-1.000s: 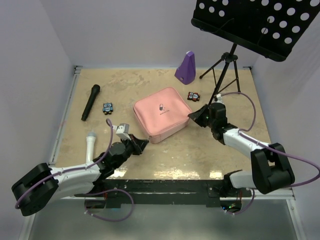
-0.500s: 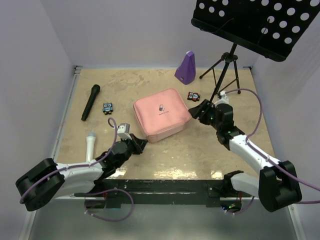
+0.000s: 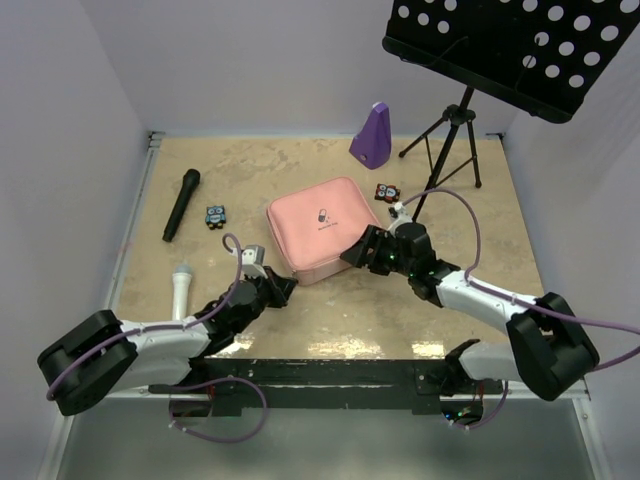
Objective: Organize the medicine kit
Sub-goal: Zip the medicine box at the center of the board.
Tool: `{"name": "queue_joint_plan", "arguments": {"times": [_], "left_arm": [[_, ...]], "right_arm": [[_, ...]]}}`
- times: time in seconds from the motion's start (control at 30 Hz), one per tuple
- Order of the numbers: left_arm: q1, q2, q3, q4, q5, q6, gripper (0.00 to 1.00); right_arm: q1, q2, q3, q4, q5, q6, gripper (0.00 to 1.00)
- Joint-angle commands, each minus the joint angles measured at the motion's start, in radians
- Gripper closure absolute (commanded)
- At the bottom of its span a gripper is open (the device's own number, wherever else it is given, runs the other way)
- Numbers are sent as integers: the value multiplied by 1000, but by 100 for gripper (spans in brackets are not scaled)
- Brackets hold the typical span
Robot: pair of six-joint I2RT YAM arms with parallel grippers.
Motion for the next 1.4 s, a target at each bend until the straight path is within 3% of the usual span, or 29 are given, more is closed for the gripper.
{"name": "queue_joint_plan", "arguments": {"times": [0.0, 0.5, 0.77, 0.9, 1.13, 1.37], "left_arm": [[-4, 37, 15, -7, 57, 45, 100], [-33, 104, 31, 58, 131, 50, 100], [-47, 182, 55, 119, 172, 44, 100], [-53, 207, 74, 133, 177, 47, 100], [-53, 251, 114, 163, 183, 56, 100], [-53, 287, 160, 167, 180, 71, 100]], "right_arm": [[0, 38, 31, 41, 42, 8, 32], [-179, 184, 168, 58, 24, -78, 34], [-193, 291, 274, 55, -1, -113, 34], [-193, 254, 278, 23, 4, -138, 34], [-44, 75, 179, -48, -10, -113, 34], [95, 58, 82, -17, -30, -14, 36]]}}
